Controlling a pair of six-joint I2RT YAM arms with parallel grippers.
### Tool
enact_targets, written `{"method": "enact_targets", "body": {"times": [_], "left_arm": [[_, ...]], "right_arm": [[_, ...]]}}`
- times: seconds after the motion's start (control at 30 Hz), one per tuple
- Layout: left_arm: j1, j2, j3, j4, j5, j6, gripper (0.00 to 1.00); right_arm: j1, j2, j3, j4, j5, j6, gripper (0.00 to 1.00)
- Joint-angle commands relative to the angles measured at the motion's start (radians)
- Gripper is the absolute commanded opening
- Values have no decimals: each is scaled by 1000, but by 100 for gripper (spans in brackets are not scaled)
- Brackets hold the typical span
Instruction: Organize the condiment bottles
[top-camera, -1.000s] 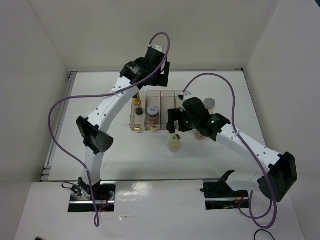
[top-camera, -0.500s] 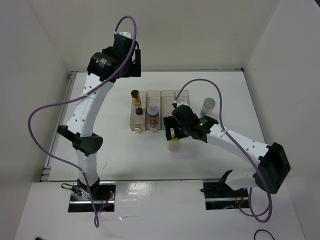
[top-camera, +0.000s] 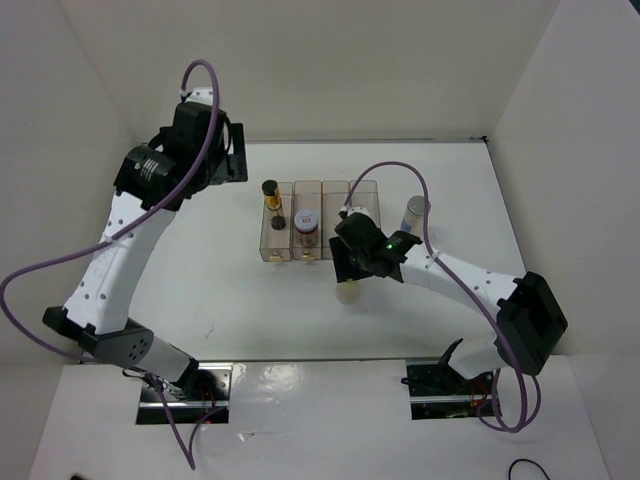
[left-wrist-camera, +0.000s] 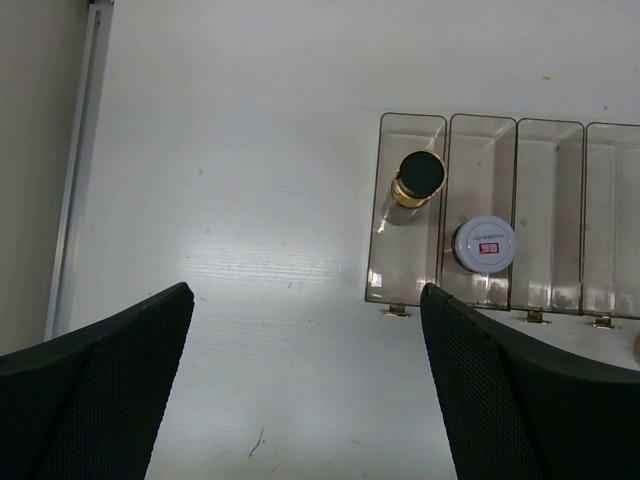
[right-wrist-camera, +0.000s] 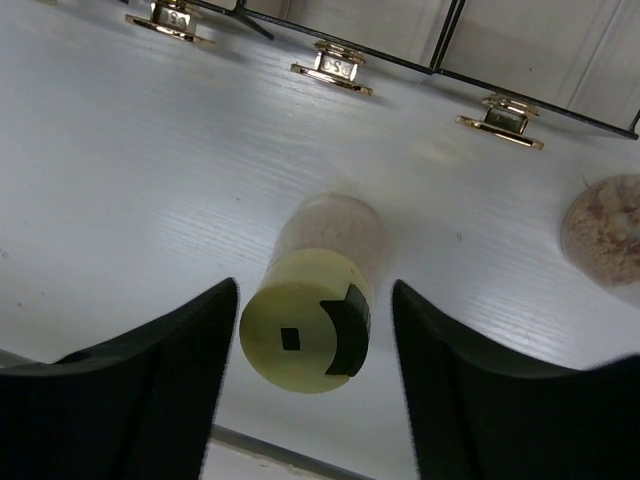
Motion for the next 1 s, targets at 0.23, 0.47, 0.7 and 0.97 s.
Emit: {"method": "enact_targets", "body": {"times": [0.23, 0.47, 0.7, 0.97], "left_arm": [[113, -143, -352, 190, 108, 5, 100], [182, -195, -507, 268, 151, 14, 100], [272, -213, -641, 336, 221, 24, 100], [353, -223, -707, 388, 292, 42, 100]], "right_arm": [[12, 35, -2, 25, 22, 10, 56], [12, 67, 70, -36, 19, 19, 1], [12, -20, 281, -138, 0, -32, 0], [-45, 44, 519, -166, 79, -107, 0]]}}
